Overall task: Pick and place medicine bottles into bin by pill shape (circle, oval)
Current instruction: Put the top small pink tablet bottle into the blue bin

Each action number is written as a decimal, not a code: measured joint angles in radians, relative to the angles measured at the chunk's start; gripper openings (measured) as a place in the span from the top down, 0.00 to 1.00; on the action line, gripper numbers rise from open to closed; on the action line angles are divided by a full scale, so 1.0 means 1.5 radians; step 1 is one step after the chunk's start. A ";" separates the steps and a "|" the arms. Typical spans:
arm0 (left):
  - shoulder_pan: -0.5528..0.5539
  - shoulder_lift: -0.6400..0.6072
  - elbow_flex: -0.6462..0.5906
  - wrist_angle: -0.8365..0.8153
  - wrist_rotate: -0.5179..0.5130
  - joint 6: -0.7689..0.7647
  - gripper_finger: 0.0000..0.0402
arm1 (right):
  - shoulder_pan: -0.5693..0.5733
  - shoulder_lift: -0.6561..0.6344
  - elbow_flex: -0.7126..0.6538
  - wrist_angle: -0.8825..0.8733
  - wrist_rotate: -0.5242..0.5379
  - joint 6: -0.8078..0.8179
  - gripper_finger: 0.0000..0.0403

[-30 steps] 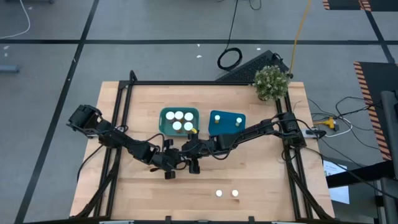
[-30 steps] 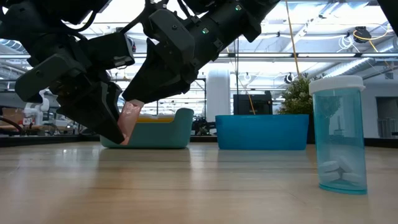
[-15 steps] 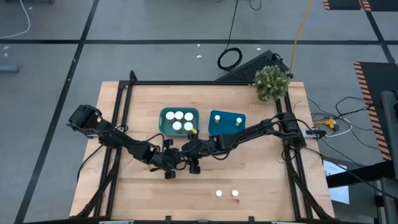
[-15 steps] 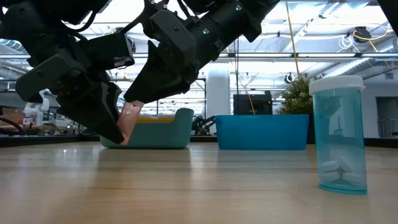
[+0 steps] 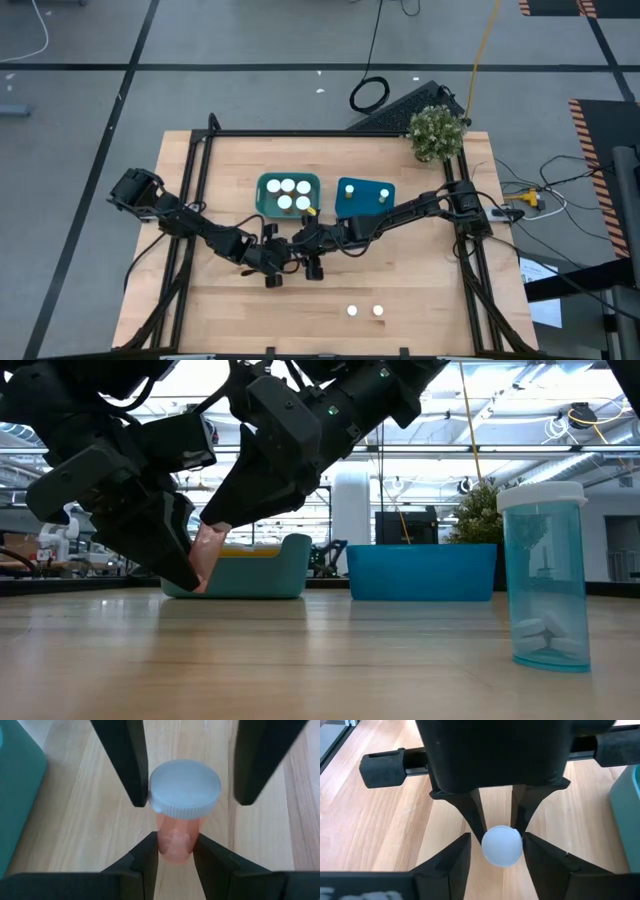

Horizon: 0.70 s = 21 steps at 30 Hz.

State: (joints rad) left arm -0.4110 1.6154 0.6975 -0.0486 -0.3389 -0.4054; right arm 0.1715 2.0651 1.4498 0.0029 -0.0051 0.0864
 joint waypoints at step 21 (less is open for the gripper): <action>-0.005 0.000 0.000 0.006 0.003 -0.004 0.70 | 0.000 0.000 0.000 -0.005 -0.015 -0.015 0.67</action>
State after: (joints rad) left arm -0.4191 1.6154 0.6975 -0.0402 -0.3344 -0.4120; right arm 0.1715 2.0651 1.4498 -0.0044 -0.0281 0.0632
